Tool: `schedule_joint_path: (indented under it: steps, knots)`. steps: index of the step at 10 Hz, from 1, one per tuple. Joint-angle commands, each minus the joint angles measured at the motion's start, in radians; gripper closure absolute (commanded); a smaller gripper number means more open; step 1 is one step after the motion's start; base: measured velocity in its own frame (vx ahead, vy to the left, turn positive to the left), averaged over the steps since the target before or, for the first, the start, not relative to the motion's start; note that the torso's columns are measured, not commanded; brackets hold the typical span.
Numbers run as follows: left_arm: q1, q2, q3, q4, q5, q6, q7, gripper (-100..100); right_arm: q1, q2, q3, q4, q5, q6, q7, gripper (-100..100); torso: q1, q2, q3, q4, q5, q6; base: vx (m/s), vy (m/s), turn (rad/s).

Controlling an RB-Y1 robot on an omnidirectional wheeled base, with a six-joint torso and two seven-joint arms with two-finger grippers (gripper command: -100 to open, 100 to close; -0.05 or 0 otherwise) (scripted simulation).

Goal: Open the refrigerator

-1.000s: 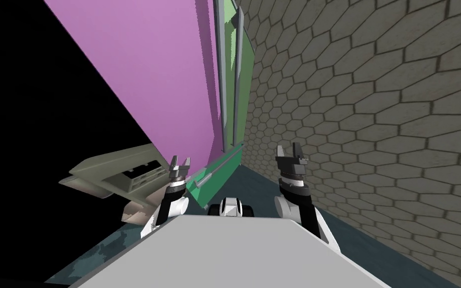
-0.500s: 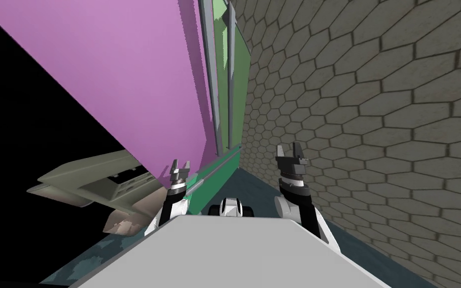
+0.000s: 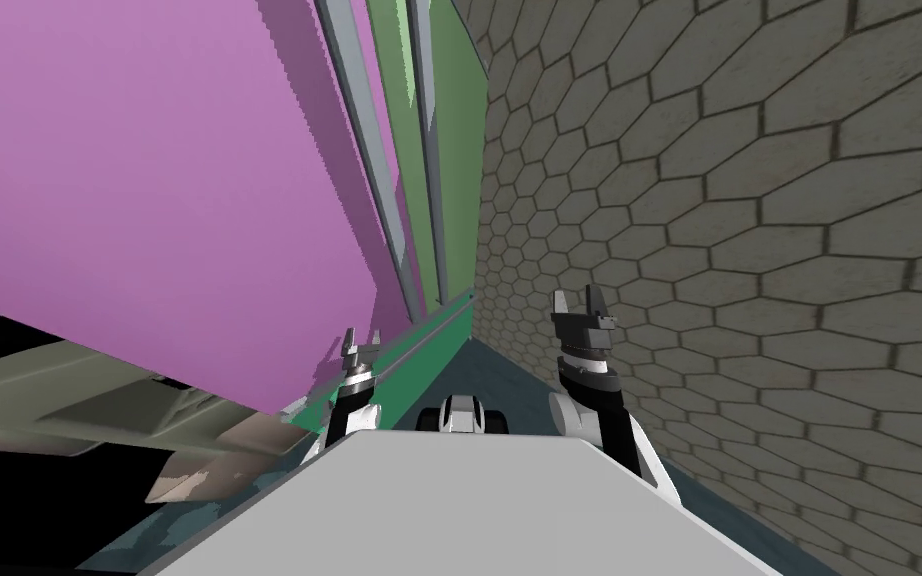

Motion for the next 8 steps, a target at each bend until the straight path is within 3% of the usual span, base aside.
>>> schedule_joint_path:
  steps: [1,5,8]
  knots:
    - [-0.017,-0.016,0.003,0.074,0.022,-0.026,0.024,-100,0.000,0.000,0.000,0.000,0.000,0.000,0.000,0,0.000,0.000,0.000,0.001,0.000,0.003,0.134,-0.128,0.005]
    - [-0.029,-0.058,0.008,0.155,0.049,-0.058,0.051,-100,0.000,0.000,0.000,0.000,0.000,0.000,0.000,0,-0.002,0.012,0.007,0.003,-0.001,-0.005,0.162,-0.138,-0.002]
    - [-0.037,-0.123,0.011,0.208,0.066,-0.079,0.068,-100,0.000,0.000,0.000,0.000,0.000,0.000,0.000,0,-0.004,0.013,0.008,0.003,-0.002,-0.005,0.113,-0.116,-0.007]
